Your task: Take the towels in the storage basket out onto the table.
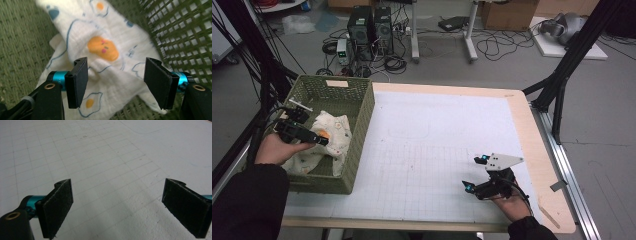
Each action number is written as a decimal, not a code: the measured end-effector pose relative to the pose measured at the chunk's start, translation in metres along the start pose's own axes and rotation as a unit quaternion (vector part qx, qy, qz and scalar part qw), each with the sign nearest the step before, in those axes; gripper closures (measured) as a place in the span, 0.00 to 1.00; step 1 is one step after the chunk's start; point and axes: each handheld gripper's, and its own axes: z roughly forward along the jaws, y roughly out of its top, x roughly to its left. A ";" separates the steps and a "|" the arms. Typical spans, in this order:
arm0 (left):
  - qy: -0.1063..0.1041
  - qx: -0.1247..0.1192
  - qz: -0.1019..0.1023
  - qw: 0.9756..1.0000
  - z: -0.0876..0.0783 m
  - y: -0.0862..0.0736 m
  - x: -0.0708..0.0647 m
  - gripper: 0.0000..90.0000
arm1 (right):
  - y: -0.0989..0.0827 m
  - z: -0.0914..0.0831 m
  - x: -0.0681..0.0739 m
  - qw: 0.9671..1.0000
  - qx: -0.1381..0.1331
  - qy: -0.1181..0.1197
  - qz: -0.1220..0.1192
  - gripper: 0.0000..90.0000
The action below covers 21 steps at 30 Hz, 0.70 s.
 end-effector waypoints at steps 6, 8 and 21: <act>0.019 0.037 0.002 0.999 0.010 -0.001 0.001 0.46 | 0.000 0.000 0.000 1.000 0.002 0.002 0.000 0.10; 0.030 0.057 0.005 0.998 0.016 -0.001 0.000 0.55 | 0.001 0.000 0.000 1.000 0.001 0.003 0.000 0.10; -0.006 0.065 0.030 0.997 0.015 -0.006 -0.003 0.94 | 0.001 -0.002 0.001 1.000 -0.003 0.002 0.002 0.10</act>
